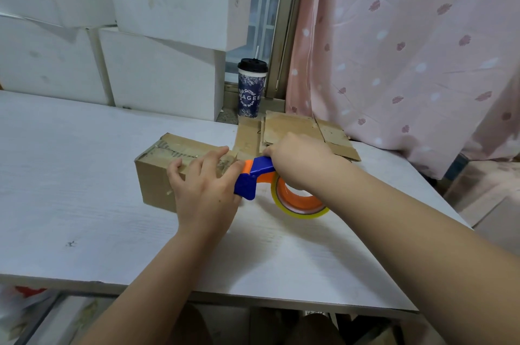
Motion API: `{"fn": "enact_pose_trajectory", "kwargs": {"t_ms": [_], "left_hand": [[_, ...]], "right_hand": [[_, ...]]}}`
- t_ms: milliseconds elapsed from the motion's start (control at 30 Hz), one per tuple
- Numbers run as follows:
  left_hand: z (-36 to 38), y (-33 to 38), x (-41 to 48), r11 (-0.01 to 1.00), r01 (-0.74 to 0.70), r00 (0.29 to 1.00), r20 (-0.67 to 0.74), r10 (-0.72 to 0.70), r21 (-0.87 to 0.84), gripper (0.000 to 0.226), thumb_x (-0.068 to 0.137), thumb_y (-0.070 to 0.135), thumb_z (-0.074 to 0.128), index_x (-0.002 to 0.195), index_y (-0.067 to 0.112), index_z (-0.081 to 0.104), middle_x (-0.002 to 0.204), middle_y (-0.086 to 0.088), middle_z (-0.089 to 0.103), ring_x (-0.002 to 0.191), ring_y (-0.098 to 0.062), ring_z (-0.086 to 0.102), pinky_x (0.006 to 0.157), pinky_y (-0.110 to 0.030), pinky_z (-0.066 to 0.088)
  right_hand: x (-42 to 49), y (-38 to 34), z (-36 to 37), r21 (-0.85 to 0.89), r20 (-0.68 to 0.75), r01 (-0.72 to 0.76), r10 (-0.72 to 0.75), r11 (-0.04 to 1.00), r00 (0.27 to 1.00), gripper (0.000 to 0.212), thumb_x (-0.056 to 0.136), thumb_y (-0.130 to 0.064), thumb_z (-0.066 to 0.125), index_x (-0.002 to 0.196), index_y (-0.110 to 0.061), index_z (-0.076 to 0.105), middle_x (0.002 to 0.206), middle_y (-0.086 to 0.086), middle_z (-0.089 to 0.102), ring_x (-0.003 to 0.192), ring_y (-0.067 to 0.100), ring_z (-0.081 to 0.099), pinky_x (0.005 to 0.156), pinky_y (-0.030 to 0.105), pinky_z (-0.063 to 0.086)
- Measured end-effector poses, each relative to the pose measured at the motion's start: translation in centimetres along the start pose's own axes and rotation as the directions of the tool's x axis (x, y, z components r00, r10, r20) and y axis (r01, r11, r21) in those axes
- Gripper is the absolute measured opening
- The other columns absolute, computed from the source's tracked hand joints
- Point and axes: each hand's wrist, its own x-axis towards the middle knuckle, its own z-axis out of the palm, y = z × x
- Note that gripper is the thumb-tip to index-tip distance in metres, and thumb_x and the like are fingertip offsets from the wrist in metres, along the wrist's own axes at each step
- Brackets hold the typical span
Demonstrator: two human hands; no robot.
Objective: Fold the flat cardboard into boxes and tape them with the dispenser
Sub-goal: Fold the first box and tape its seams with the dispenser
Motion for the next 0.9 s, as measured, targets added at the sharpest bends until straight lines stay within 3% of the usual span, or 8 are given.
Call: {"fn": "enact_pose_trajectory", "kwargs": {"t_ms": [133,233,333,433,533,633,767,900], "left_hand": [[-0.7,0.1,0.4,0.998,0.043,0.997,0.064,-0.04,-0.049,0.045,0.049,0.02,0.087,0.092,0.022,0.073,0.12,-0.011,0.063,0.083,-0.031,0.064,0.09,-0.055,0.034],[-1.0,0.2,0.7,0.996,0.071,0.99,0.122,-0.065,-0.046,0.044,0.046,0.023,0.088,0.087,0.02,0.072,0.122,-0.013,0.061,0.081,-0.031,0.064,0.089,-0.056,0.036],[-1.1,0.1,0.7,0.999,0.042,0.975,0.218,-0.042,0.005,0.049,0.037,0.039,0.09,0.078,0.021,0.073,0.127,-0.015,0.058,0.085,-0.033,0.064,0.09,-0.058,0.036],[-1.2,0.1,0.8,0.999,0.037,0.97,0.24,-0.037,0.003,0.045,0.037,0.039,0.088,0.075,0.02,0.072,0.127,-0.015,0.059,0.084,-0.032,0.064,0.088,-0.056,0.037],[-1.5,0.3,1.1,0.999,0.051,0.967,0.25,-0.045,-0.017,0.036,0.042,0.035,0.086,0.07,0.021,0.071,0.127,-0.015,0.059,0.088,-0.034,0.064,0.09,-0.059,0.035],[-1.9,0.3,0.9,1.0,0.023,0.954,0.299,-0.017,-0.019,0.031,0.043,0.037,0.088,0.065,0.023,0.071,0.131,-0.015,0.055,0.099,-0.036,0.061,0.093,-0.063,0.031],[-2.7,-0.6,1.2,0.996,-0.09,0.89,0.451,0.075,0.013,0.043,0.055,0.067,0.071,0.077,0.029,0.073,0.143,-0.006,0.043,0.123,-0.03,0.043,0.101,-0.057,0.016],[-2.9,-1.3,1.8,0.989,-0.148,0.812,0.572,0.116,0.009,0.066,0.052,0.084,0.058,0.098,0.038,0.068,0.152,0.007,0.017,0.133,-0.018,0.015,0.102,-0.047,0.004]], "right_hand": [[0.6,-0.4,-1.1,-0.004,0.052,-0.009,0.009,1.0,0.999,0.042,0.087,-0.002,0.052,0.127,-0.014,0.053,0.098,0.01,0.047,0.102,0.034,0.054,0.09,0.049,0.049],[1.0,-0.7,-1.7,-0.016,0.068,-0.02,0.021,1.0,0.997,0.037,0.086,-0.003,0.054,0.122,-0.012,0.054,0.098,0.011,0.048,0.102,0.035,0.055,0.091,0.049,0.049],[1.4,-1.2,-1.8,-0.058,0.078,-0.019,0.023,0.998,0.997,0.016,0.09,-0.003,0.052,0.105,-0.007,0.051,0.089,0.012,0.043,0.103,0.038,0.054,0.092,0.052,0.048],[1.6,-1.0,-1.9,-0.096,0.106,0.033,-0.023,0.995,0.994,0.028,0.091,-0.003,0.052,0.118,-0.007,0.055,0.081,0.009,0.04,0.101,0.036,0.053,0.093,0.051,0.048],[1.8,0.0,-1.6,-0.183,0.109,0.136,-0.117,0.974,0.987,0.036,0.091,-0.005,0.051,0.126,-0.012,0.056,0.082,0.004,0.048,0.092,0.025,0.055,0.08,0.034,0.051],[2.0,0.7,-0.6,-0.185,0.183,0.201,-0.167,0.962,0.969,0.042,0.092,-0.005,0.049,0.131,-0.017,0.054,0.109,0.005,0.058,0.095,0.022,0.055,0.072,0.03,0.043],[2.3,1.8,0.6,-0.134,0.224,0.282,-0.249,0.95,0.942,0.022,0.086,-0.001,0.045,0.096,-0.015,0.058,0.075,0.001,0.049,0.075,0.024,0.047,0.056,0.029,0.035],[2.4,2.4,1.3,-0.023,0.238,0.295,-0.281,0.955,0.93,0.017,0.086,-0.005,0.049,0.089,-0.021,0.053,0.068,-0.004,0.048,0.061,0.016,0.042,0.051,0.027,0.033]]}}
